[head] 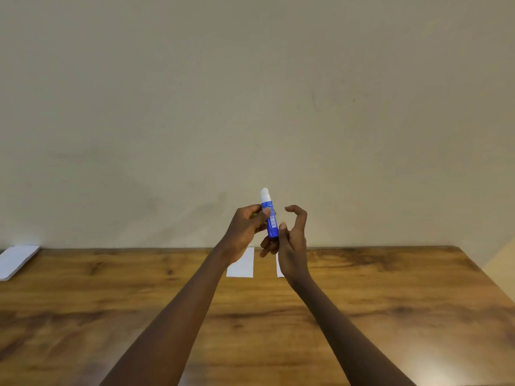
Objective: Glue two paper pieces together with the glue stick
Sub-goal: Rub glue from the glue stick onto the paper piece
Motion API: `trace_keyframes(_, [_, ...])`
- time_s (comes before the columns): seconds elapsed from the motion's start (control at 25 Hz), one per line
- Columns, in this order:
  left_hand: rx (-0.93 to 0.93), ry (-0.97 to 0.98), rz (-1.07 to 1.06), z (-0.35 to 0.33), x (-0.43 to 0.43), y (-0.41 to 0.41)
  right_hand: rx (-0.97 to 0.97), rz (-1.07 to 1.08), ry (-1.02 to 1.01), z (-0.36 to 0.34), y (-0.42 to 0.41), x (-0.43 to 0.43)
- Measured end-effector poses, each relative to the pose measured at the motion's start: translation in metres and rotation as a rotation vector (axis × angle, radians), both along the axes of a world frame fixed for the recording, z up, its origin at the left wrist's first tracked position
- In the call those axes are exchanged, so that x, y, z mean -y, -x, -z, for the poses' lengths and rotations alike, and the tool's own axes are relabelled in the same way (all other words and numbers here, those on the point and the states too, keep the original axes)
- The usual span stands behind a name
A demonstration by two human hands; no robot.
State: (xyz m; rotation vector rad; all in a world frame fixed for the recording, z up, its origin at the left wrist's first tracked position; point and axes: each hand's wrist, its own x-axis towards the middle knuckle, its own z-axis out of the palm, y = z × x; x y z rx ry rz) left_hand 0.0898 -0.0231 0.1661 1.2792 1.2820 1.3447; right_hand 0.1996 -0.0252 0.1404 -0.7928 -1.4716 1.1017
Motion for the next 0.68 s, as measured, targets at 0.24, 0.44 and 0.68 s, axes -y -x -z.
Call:
trace_keyframes(0.24, [0.113,0.081,0.029,0.047,-0.001,0.002,-0.008,0.049,0.144,0.038,0.002,0.004])
trace_keyframes(0.44, [0.138,0.173,0.002,0.076,-0.004,0.007,0.216,0.186,0.076,0.064,0.008,0.006])
trace_keyframes(0.68, [0.194,0.217,0.01,0.096,-0.004,0.012,0.073,-0.041,0.278,0.084,0.013,0.004])
